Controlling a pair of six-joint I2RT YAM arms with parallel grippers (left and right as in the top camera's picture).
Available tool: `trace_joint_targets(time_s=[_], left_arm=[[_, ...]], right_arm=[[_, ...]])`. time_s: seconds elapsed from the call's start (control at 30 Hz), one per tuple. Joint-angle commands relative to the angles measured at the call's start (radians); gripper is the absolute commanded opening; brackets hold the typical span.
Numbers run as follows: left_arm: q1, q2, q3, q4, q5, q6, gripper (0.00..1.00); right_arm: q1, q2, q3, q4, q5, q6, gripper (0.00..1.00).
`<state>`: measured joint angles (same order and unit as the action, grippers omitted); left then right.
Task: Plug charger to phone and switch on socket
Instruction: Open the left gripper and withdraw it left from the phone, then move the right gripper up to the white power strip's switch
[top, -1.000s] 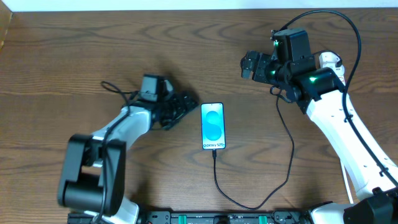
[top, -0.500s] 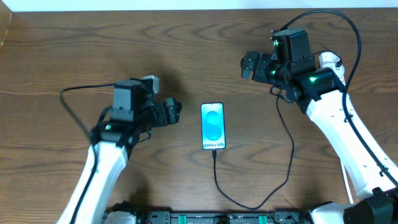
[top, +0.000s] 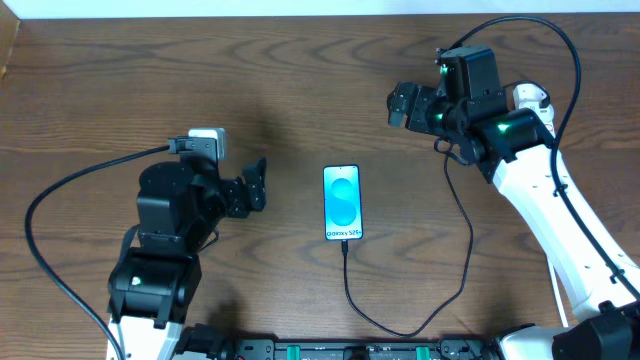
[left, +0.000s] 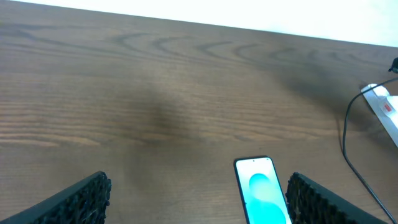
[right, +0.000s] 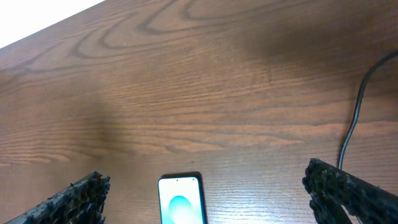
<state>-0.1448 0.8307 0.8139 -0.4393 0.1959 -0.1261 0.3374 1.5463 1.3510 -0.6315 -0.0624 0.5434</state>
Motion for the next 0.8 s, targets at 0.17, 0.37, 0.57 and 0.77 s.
trace_joint_targets(time_s=[0.17, 0.37, 0.57, 0.77], left_arm=[[0.004, 0.013, 0.004, -0.002, -0.025, 0.021, 0.9], [0.004, 0.055, 0.004, -0.002, -0.026, 0.021, 0.9], [0.004, 0.112, 0.004, -0.002, -0.025, 0.021, 0.9], [0.004, 0.178, 0.004, 0.035, -0.039, 0.022, 0.9]], right_arm=[[-0.003, -0.015, 0.009, -0.001, 0.011, -0.013, 0.99], [-0.004, -0.015, 0.013, 0.003, -0.001, -0.094, 0.99], [-0.028, -0.015, 0.098, -0.104, 0.0, -0.164, 0.99], [-0.062, -0.015, 0.175, -0.185, -0.023, -0.175, 0.99]])
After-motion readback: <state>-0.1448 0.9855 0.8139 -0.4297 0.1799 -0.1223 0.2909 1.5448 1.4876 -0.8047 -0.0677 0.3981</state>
